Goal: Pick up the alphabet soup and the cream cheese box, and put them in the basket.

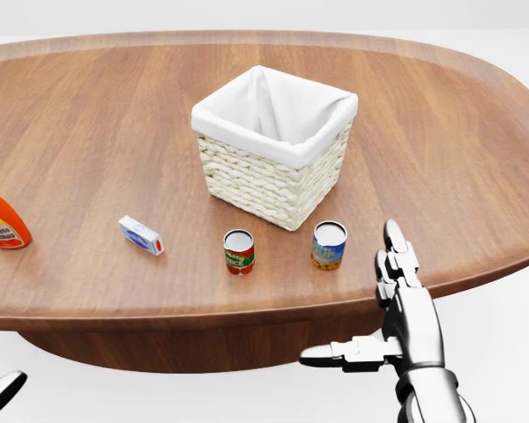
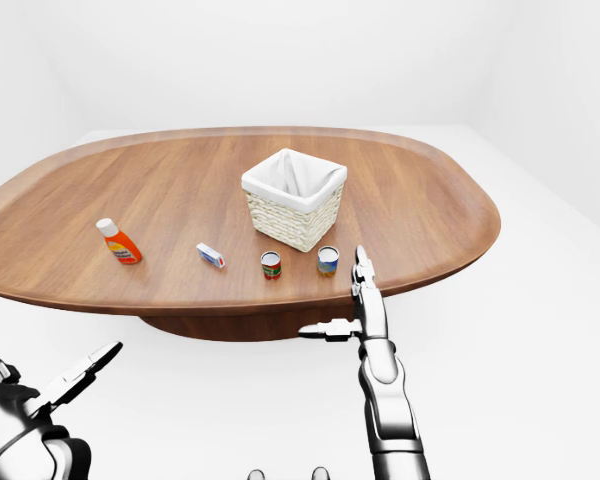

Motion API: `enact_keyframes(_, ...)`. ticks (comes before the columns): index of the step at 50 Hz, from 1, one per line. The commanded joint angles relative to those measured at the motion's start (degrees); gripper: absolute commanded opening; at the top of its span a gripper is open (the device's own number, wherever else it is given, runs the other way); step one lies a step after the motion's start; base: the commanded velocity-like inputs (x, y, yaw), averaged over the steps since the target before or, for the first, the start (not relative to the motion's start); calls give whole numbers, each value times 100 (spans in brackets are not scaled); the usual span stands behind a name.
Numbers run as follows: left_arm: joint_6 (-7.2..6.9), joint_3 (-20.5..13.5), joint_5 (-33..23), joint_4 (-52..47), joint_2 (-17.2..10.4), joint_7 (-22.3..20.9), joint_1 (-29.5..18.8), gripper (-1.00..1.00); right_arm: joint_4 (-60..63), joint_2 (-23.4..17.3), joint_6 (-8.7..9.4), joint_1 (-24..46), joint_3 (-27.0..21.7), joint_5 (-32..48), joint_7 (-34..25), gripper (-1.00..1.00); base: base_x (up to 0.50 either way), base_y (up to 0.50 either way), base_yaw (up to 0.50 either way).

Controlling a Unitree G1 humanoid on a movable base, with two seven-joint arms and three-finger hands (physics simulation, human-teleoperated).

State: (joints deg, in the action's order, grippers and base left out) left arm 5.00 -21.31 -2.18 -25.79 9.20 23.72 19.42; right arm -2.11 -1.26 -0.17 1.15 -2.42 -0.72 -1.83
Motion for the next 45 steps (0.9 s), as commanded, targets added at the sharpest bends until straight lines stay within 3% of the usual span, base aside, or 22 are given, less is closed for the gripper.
enact_keyframes(1,0,-15,-4,4,17,19,6,100,-20,-2,16,13,-17,-64,-31,100,0,0,0)
enact_keyframes(6,0,-14,-10,8,15,21,8,100,41,-2,73,0,-12,-90,-49,100,0,0,0)
enact_keyframes(31,0,-20,-33,-33,20,30,7,100,-129,-12,-28,50,-20,-85,-43,100,0,0,0)
enact_keyframes(39,0,-5,-17,-54,24,11,18,100,10,-5,84,15,-2,-63,-27,100,0,0,0)
enact_keyframes(44,0,-11,-10,-11,15,17,2,100,3,-6,82,20,-5,-63,-29,100,0,0,0)
enact_keyframes(45,0,-16,-9,23,10,21,-7,100,-92,-9,3,43,-15,-63,-35,100,0,0,0)
